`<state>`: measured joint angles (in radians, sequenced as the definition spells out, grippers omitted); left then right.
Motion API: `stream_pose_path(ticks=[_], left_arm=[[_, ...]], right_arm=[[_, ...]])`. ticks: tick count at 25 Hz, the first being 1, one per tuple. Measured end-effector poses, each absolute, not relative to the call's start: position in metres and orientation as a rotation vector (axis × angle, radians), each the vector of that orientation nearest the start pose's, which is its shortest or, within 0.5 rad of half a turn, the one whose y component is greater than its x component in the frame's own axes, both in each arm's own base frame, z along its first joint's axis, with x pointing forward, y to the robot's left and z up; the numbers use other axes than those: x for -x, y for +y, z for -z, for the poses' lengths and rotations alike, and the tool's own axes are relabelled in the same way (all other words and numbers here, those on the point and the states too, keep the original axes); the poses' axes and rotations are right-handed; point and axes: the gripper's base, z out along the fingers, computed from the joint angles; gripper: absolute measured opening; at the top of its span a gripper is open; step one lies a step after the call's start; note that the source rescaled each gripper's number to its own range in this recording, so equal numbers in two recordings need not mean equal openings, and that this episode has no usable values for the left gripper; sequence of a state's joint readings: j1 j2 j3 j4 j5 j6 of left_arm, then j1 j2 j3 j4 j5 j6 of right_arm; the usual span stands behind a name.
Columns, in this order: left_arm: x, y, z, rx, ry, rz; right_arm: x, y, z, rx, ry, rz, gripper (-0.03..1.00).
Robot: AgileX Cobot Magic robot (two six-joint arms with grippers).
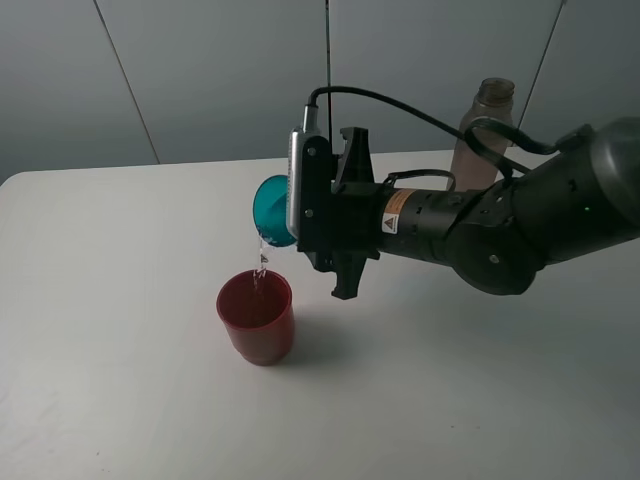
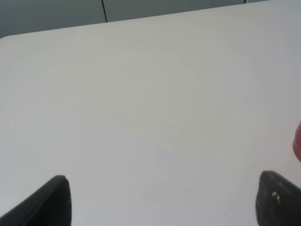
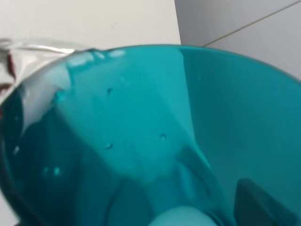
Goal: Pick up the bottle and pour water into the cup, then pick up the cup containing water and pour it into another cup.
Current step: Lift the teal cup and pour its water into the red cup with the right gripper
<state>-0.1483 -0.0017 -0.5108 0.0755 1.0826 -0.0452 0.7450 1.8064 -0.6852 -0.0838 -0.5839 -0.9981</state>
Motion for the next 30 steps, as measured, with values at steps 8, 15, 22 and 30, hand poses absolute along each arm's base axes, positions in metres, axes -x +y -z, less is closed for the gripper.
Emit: stream_pose_path(ticks=[8, 15, 22, 30], left_arm=[[0.0065, 0.0071, -0.2787, -0.101, 2.049, 0.03], [0.0065, 0.0071, -0.2787, -0.101, 2.049, 0.03], [0.0065, 0.0071, -0.2787, -0.101, 2.049, 0.03], [0.0065, 0.0071, -0.2787, -0.101, 2.049, 0.03]], right_arm=[[-0.2423, 0.2278, -0.1448, 1.664, 1.16, 0.226, 0.02], [-0.2427, 0.2275, -0.1448, 1.686, 1.13, 0.255, 0.02], [-0.2433, 0.227, -0.145, 1.701, 1.108, 0.285, 0.02], [-0.2435, 0.2271, -0.1455, 1.73, 1.057, 0.323, 0.02]])
